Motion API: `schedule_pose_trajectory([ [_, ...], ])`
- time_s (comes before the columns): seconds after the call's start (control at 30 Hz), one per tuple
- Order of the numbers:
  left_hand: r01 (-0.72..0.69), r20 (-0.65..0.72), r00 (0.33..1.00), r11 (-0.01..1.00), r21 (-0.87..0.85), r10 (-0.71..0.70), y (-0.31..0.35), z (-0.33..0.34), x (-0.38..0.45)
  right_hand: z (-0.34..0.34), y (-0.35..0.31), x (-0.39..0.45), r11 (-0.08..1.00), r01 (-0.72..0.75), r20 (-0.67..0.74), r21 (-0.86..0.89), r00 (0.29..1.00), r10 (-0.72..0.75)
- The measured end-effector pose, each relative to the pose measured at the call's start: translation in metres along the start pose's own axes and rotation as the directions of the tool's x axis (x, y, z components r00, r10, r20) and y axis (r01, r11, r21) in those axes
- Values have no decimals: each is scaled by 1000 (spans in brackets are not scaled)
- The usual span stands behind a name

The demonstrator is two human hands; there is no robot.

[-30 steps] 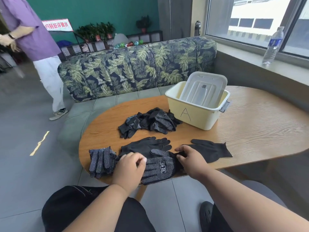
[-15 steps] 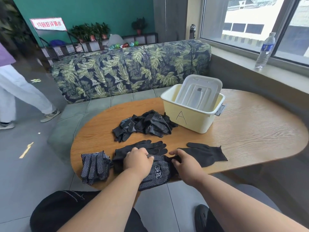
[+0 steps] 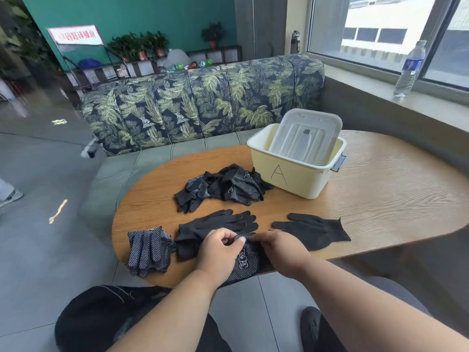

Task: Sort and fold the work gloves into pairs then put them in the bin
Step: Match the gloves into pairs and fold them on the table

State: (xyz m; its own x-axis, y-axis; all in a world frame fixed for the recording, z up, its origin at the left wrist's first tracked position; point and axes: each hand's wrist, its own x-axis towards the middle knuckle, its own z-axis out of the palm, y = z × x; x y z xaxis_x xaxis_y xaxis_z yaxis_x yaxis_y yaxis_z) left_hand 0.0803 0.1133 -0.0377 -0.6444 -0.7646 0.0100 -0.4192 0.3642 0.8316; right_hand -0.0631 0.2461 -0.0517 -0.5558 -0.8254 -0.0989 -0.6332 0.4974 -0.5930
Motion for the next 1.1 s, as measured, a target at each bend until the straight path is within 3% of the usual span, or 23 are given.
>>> schedule_pose_trajectory([
  [0.1,-11,47,999,998,-55,13,2,0,-3,0,0,2,998,-47,-19,42,999,48],
  [0.33,-43,110,993,999,25,40,-9,9,-9,-1,2,0,972,-112,-60,206,990,127],
  [0.5,-106,43,994,978,177,100,-7,16,-16,-1,-1,-5,983,-103,-84,153,990,117],
  [0.73,-142,106,988,931,337,112,-5,22,-17,-2,-10,-9,987,-123,-126,100,983,135],
  [0.97,-248,110,968,916,317,224,-10,-9,-25,1,-13,-9,990,-143,-139,10,980,143],
  [1.03,-263,167,962,892,368,215,-12,-27,-28,2,-14,-10,990,-140,-155,-1,978,138],
  [1.1,-290,312,937,843,454,155,-14,-44,-33,3,-14,-11,991,-134,-165,-6,977,131],
])
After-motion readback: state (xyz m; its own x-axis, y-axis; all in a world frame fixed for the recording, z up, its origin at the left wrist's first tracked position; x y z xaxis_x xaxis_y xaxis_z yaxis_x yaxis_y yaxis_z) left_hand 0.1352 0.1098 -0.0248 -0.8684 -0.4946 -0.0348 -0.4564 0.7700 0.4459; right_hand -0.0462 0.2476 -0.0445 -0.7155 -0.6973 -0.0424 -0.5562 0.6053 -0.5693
